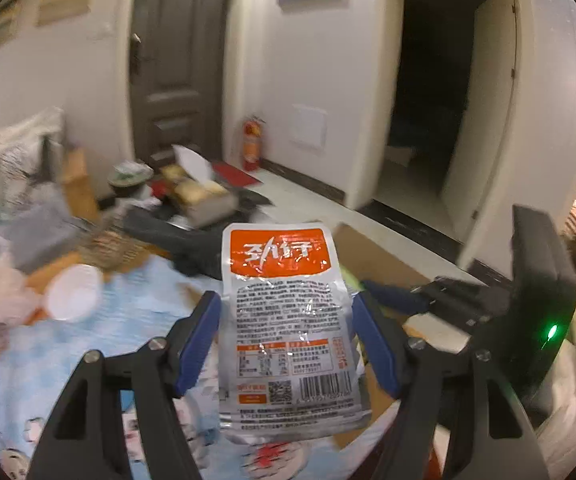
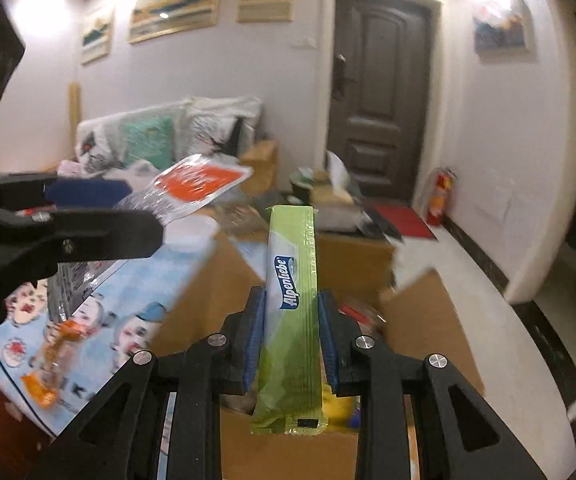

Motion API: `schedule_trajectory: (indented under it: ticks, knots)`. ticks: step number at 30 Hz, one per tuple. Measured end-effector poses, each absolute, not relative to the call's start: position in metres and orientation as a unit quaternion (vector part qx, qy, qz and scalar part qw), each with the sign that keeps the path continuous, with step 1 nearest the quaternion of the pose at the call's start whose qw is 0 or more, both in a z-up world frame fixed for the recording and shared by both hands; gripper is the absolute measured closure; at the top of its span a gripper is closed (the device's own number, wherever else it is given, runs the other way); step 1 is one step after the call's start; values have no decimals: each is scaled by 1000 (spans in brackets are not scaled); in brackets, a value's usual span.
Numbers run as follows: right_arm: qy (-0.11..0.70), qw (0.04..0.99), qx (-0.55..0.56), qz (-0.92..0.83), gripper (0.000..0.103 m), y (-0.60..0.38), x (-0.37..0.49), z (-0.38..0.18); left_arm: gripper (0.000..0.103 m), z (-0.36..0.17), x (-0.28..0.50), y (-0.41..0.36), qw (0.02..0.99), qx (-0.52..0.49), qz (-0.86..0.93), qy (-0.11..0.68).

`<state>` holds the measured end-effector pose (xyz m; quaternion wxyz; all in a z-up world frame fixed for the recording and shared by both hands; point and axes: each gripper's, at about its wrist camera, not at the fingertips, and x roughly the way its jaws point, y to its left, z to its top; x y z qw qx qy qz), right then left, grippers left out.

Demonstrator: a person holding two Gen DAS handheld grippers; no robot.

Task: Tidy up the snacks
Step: 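Drop the wafer stick and sauce packet into the box with both grippers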

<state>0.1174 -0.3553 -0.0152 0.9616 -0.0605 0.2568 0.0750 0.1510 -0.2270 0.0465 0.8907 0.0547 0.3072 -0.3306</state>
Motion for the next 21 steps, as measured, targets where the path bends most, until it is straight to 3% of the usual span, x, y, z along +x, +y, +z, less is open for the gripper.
schedule_trajectory:
  ticks: [9, 21]
  knots:
    - [304, 950, -40, 54, 82, -408, 142, -52, 38, 7, 194, -293, 868, 79, -320, 370]
    - [323, 944, -38, 62, 81, -421, 159, -69, 37, -20, 220, -292, 857, 77, -302, 411]
